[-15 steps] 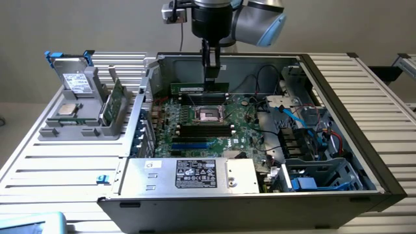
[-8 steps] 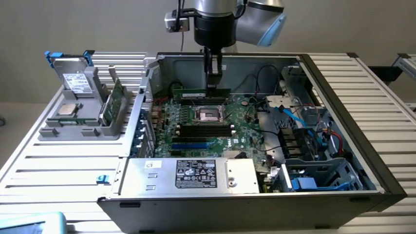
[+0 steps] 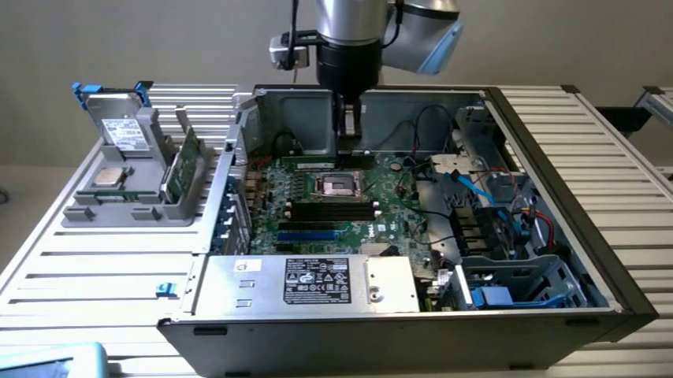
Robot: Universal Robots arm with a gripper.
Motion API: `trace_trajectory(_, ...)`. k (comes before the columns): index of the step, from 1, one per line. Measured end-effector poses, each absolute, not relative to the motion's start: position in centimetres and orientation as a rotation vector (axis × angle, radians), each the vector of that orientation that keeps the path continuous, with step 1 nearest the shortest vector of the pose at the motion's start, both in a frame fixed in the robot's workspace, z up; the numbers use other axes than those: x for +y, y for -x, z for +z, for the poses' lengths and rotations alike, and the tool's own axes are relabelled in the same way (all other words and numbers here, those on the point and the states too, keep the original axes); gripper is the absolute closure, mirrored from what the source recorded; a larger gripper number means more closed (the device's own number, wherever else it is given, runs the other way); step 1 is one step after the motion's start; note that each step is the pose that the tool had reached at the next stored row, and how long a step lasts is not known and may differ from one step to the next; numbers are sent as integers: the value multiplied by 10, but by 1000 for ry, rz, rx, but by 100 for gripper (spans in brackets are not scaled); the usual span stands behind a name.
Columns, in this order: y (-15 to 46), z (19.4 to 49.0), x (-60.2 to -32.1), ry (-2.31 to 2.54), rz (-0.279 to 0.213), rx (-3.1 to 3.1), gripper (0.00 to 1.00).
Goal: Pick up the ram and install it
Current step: 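Insert the ram into the slot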
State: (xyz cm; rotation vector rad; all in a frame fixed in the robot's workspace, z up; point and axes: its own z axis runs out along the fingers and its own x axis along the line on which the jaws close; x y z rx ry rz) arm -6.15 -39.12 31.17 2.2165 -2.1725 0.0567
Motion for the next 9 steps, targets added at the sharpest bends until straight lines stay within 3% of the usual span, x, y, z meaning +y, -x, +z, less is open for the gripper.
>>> trace_trajectory(9,50,295,-393,-2216,58,-2172,87)
